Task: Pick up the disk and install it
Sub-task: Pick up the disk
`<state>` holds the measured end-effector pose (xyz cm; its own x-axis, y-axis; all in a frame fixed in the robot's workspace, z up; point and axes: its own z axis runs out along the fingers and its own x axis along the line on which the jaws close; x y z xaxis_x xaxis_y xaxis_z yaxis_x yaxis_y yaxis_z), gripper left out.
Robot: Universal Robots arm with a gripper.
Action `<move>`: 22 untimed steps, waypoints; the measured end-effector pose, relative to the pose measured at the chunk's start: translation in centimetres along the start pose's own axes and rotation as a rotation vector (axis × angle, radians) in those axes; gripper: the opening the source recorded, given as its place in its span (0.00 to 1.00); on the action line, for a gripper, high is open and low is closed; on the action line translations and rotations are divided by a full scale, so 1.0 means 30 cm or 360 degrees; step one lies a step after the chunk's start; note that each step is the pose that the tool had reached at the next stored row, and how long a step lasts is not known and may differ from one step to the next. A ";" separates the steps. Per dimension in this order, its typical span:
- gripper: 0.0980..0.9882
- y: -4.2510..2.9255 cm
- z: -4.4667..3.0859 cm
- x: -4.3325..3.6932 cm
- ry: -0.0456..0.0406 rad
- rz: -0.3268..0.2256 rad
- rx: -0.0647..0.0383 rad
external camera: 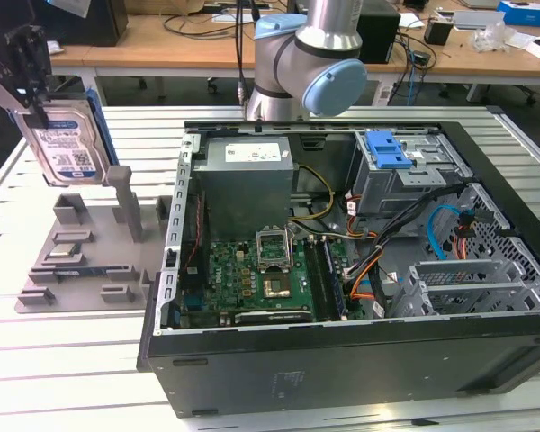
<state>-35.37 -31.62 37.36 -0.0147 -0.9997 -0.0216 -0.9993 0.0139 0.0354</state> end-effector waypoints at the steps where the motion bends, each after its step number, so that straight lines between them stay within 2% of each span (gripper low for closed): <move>1: 0.30 0.000 -0.008 0.000 0.0000 0.0000 0.0000; 10: 0.30 0.002 -0.048 -0.001 0.0000 0.0000 0.0000; 15: 0.30 0.003 -0.084 -0.002 0.0000 0.0000 0.0000; 22: 0.30 0.004 -0.119 -0.003 0.0000 0.0000 0.0000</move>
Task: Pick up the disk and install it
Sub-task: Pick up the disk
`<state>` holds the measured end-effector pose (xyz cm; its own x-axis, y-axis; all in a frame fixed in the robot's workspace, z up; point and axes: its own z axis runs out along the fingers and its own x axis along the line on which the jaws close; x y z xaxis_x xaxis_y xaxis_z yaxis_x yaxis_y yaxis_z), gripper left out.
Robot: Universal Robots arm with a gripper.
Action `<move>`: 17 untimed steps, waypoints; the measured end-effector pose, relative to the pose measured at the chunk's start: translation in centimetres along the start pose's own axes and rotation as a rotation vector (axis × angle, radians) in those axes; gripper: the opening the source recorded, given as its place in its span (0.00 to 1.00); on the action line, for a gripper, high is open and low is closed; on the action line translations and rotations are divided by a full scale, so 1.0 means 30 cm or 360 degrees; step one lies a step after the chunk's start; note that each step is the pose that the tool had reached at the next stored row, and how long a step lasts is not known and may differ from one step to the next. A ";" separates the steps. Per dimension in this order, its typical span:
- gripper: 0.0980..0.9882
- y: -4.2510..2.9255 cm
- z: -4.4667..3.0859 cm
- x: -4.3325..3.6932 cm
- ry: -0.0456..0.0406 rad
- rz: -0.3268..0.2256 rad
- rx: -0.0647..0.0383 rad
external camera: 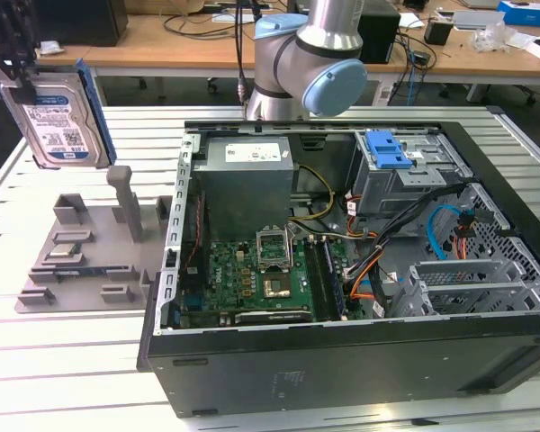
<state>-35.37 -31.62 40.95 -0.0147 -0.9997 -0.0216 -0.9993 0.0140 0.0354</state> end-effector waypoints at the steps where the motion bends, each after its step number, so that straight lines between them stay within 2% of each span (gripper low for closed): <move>1: 0.30 0.000 -0.006 0.000 0.0000 0.0000 0.0000; 17: 0.30 0.003 -0.082 -0.002 0.0000 0.0000 0.0000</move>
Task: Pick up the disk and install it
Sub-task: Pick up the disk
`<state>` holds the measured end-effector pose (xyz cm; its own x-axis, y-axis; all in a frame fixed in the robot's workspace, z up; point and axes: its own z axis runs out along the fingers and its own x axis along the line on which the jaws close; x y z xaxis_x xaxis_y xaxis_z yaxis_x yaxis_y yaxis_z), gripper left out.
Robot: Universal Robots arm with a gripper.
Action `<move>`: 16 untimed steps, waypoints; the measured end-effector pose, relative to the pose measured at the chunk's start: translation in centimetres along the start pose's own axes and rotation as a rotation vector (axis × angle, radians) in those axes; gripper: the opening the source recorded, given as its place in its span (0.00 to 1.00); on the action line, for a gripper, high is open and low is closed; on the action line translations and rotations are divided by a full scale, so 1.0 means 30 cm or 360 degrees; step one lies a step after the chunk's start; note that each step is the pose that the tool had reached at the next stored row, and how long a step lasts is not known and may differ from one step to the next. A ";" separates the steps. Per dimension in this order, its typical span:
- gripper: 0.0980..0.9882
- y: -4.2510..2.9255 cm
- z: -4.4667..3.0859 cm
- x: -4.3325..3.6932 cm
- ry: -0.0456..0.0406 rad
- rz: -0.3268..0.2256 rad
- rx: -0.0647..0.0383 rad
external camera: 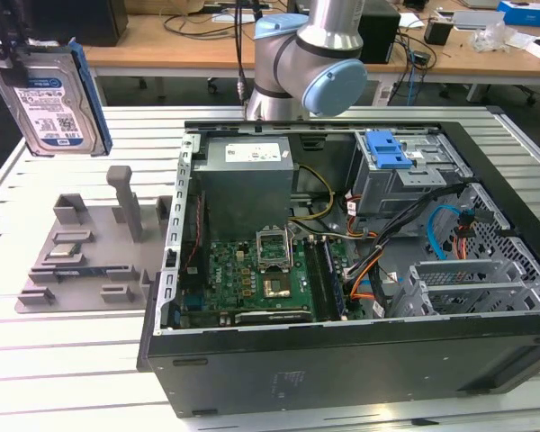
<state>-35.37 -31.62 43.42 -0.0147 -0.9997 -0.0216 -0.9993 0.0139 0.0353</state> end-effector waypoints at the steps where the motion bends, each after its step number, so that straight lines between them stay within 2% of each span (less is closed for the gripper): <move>1: 0.30 0.000 -0.009 0.000 0.0000 0.0000 0.0000; 3: 0.30 0.001 -0.027 -0.001 0.0000 0.0000 0.0000; 5: 0.30 0.002 -0.064 -0.001 0.0000 0.0000 0.0000; 6: 0.30 0.003 -0.072 -0.002 0.0000 0.0000 0.0000; 13: 0.30 0.004 -0.117 -0.003 0.0000 0.0000 0.0000; 16: 0.30 0.005 -0.128 -0.003 0.0000 0.0000 0.0000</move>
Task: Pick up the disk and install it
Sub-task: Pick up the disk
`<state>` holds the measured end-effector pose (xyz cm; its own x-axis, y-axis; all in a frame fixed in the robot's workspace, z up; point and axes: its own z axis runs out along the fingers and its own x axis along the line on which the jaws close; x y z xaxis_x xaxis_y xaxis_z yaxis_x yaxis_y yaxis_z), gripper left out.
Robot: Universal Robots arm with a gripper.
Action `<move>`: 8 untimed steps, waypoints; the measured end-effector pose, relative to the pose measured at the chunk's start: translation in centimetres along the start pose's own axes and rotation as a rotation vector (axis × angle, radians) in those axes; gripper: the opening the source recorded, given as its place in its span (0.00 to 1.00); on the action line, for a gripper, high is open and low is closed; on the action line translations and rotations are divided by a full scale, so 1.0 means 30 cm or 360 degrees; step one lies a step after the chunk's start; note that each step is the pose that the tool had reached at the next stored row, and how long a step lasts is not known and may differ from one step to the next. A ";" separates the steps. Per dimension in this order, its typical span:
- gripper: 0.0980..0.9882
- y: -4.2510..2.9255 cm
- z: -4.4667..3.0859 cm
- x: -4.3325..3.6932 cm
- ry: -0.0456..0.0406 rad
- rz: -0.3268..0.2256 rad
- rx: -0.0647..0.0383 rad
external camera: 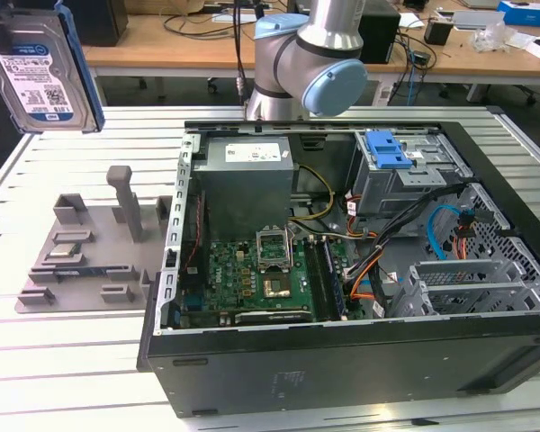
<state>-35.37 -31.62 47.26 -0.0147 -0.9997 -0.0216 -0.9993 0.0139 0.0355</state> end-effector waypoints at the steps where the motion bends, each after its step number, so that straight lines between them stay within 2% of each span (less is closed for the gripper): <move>1: 0.30 0.000 -0.005 0.000 0.0000 0.0000 0.0000; 6: 0.30 0.001 -0.031 -0.001 0.0000 0.0000 0.0000; 8: 0.30 0.002 -0.050 -0.001 0.0000 0.0000 0.0000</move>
<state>-35.37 -31.62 48.77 -0.0147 -0.9997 -0.0216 -0.9993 0.0139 0.0354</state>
